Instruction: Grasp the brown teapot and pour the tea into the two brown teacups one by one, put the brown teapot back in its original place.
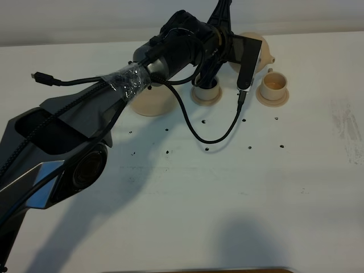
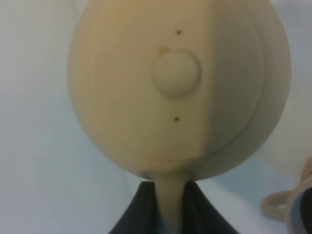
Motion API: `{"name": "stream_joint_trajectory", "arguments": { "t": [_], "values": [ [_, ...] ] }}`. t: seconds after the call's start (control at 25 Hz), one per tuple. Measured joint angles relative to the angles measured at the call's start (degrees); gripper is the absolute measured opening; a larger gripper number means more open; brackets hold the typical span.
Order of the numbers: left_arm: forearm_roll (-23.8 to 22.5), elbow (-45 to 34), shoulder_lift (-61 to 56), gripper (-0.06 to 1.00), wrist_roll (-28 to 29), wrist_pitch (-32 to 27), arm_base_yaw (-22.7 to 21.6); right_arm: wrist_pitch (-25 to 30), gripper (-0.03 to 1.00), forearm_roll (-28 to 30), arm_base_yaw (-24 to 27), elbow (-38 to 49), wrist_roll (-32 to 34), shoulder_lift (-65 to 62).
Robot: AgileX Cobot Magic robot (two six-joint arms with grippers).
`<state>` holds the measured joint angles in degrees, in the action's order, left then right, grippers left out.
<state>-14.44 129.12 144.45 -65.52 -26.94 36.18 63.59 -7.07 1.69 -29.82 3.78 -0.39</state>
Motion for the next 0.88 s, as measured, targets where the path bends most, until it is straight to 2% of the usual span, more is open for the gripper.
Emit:
{"name": "stream_joint_trajectory", "arguments": {
  "t": [0.88],
  "values": [
    [-6.45, 0.0, 0.44, 0.08, -5.64, 3.54, 1.65, 0.0, 0.23, -0.06, 0.0, 0.0, 0.0, 0.0]
  ]
}}
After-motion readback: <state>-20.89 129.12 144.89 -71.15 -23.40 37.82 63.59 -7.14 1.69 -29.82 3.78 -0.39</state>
